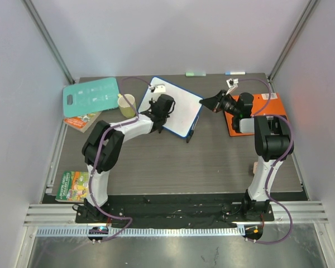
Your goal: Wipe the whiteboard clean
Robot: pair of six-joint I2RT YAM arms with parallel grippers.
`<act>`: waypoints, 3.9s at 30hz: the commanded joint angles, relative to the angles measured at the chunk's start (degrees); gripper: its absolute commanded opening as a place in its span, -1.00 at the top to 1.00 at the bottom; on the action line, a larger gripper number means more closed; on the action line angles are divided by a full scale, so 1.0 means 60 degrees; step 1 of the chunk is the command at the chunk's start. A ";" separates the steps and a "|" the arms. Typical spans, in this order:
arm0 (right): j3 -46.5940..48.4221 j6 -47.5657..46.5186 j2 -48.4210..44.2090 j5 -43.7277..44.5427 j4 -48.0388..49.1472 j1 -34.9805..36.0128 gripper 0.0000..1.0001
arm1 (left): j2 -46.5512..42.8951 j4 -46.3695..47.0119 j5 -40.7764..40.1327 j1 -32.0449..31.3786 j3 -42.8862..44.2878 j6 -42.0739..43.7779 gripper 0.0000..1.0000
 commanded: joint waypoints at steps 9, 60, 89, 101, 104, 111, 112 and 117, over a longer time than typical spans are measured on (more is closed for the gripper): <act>0.0298 -0.0759 -0.0209 -0.0881 0.0865 0.0095 0.97 | 0.0957 0.0247 0.1910 -0.2022 0.1122 0.0456 1.00; 0.2158 -0.1550 -0.0810 -0.0311 -0.2606 0.0080 0.97 | -0.2851 0.1025 -0.0374 -0.1407 -0.1323 0.1188 1.00; 0.0635 -0.2310 -0.2112 0.0392 -0.4496 -0.0666 0.97 | -0.3642 0.0878 -0.0564 -0.1817 -0.2847 0.1012 1.00; 0.0635 -0.3748 -0.3051 0.1316 -0.6314 -0.0945 0.97 | -0.4258 0.0277 -0.0490 -0.1846 -0.3125 0.0998 1.00; 0.0576 -0.3644 -0.2992 0.1475 -0.5991 -0.0959 0.97 | -0.4273 0.0204 -0.0447 -0.1846 -0.3140 0.0983 1.00; 0.0504 -0.3688 -0.2933 0.1945 -0.5538 -0.1003 0.97 | -0.4317 0.0013 -0.0403 -0.1963 -0.3213 0.0954 1.00; 0.0460 -0.3572 -0.2933 0.1989 -0.5319 -0.1018 0.97 | -0.4331 0.0013 -0.0388 -0.1964 -0.3242 0.0954 1.00; 0.0927 -0.3337 -0.2597 0.1829 -0.4732 -0.1018 0.97 | -0.4317 -0.0016 -0.0344 -0.1978 -0.3316 0.0925 1.00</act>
